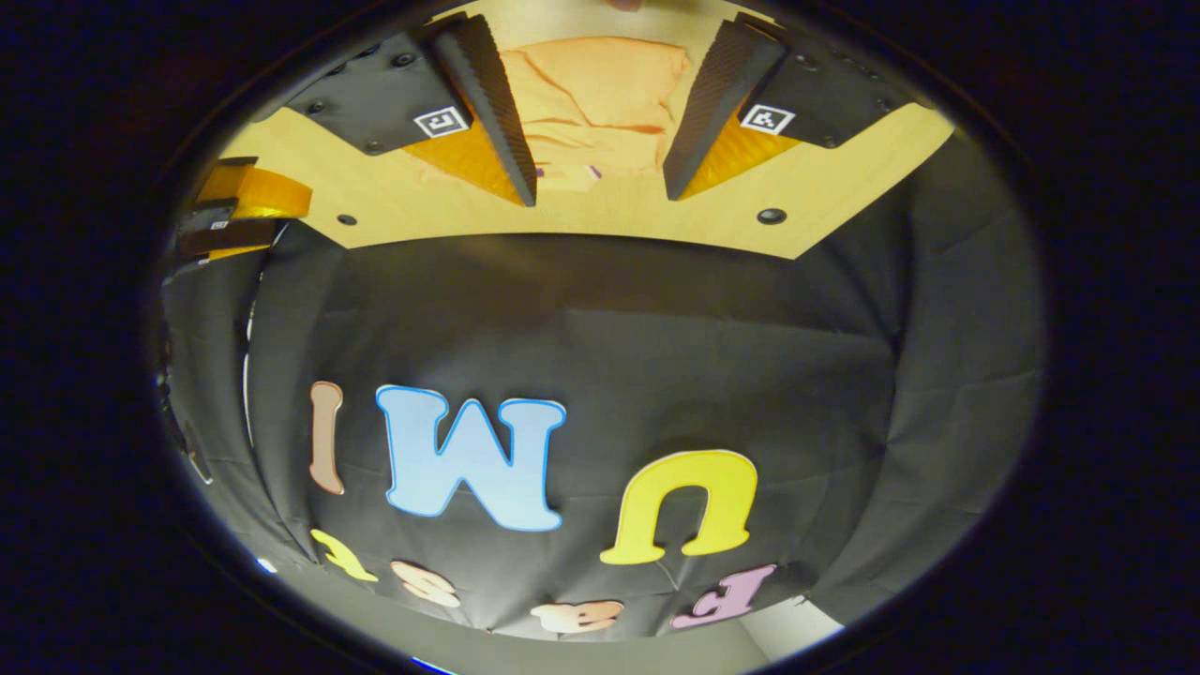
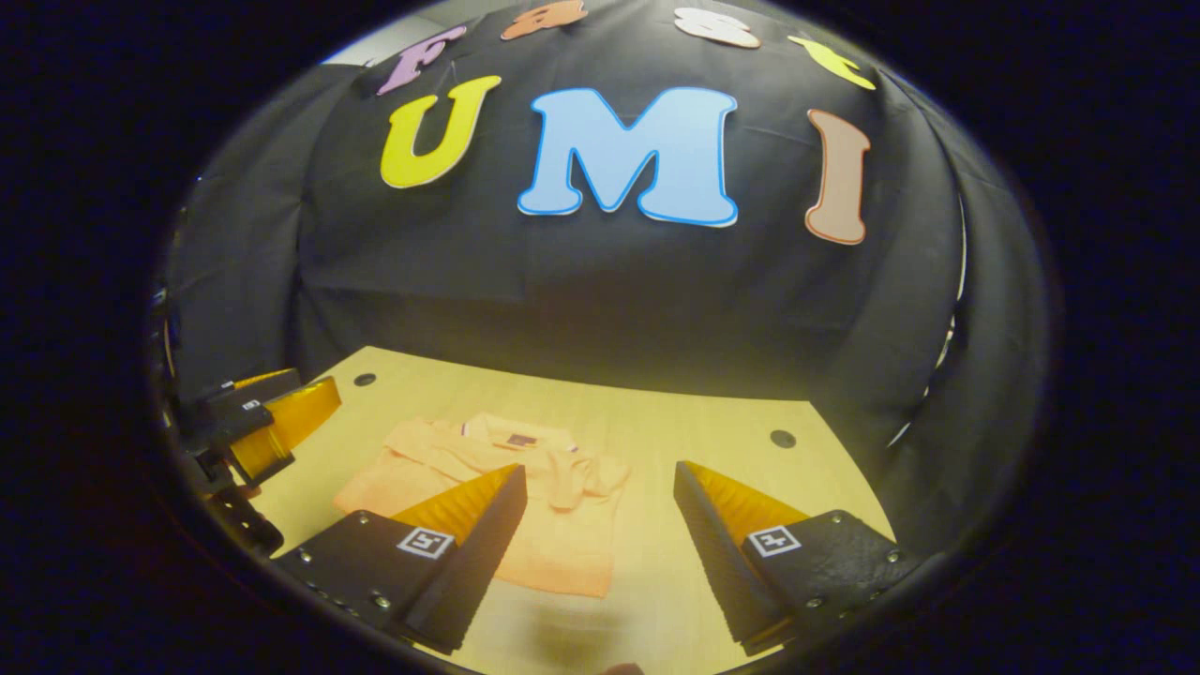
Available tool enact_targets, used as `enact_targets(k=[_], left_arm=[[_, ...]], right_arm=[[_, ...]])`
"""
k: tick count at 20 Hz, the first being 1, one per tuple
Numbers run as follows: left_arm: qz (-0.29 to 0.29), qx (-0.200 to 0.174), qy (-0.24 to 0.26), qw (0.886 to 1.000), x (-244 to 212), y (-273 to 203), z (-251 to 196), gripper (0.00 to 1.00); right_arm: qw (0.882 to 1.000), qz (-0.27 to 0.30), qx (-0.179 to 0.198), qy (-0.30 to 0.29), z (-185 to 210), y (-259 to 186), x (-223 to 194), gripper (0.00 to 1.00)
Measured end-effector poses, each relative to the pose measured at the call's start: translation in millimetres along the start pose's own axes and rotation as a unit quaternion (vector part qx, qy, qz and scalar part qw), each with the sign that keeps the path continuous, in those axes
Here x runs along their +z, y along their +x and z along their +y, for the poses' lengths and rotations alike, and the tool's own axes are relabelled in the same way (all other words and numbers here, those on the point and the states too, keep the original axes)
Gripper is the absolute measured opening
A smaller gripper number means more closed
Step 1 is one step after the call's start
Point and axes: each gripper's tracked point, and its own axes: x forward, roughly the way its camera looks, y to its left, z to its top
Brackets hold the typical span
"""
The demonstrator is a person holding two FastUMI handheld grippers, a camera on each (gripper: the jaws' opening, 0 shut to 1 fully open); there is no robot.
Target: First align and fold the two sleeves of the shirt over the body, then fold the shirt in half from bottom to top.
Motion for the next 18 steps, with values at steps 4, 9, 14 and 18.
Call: enact_targets(k=[4, 9, 14, 18], left_arm=[[-0.031, 0.015, -0.002, 0.999, 13.2, -42.8, -7.4, 0.86], [-0.054, 0.002, 0.007, 0.999, 22.9, -80.9, -24.5, 0.90], [-0.079, -0.017, 0.009, 0.997, 45.7, -112.7, -41.7, 0.86], [-0.097, -0.023, 0.013, 0.995, 60.7, -133.2, -41.2, 0.87]], right_arm=[[0.998, -0.057, -0.002, -0.031, -8.1, -34.3, 11.9, 0.99], [0.992, -0.097, -0.005, -0.077, -6.6, -77.2, 8.6, 0.98], [0.989, -0.130, -0.005, -0.067, 4.4, -106.7, 16.9, 0.98], [0.988, -0.138, -0.020, -0.062, 11.0, -129.7, 18.3, 0.98]])
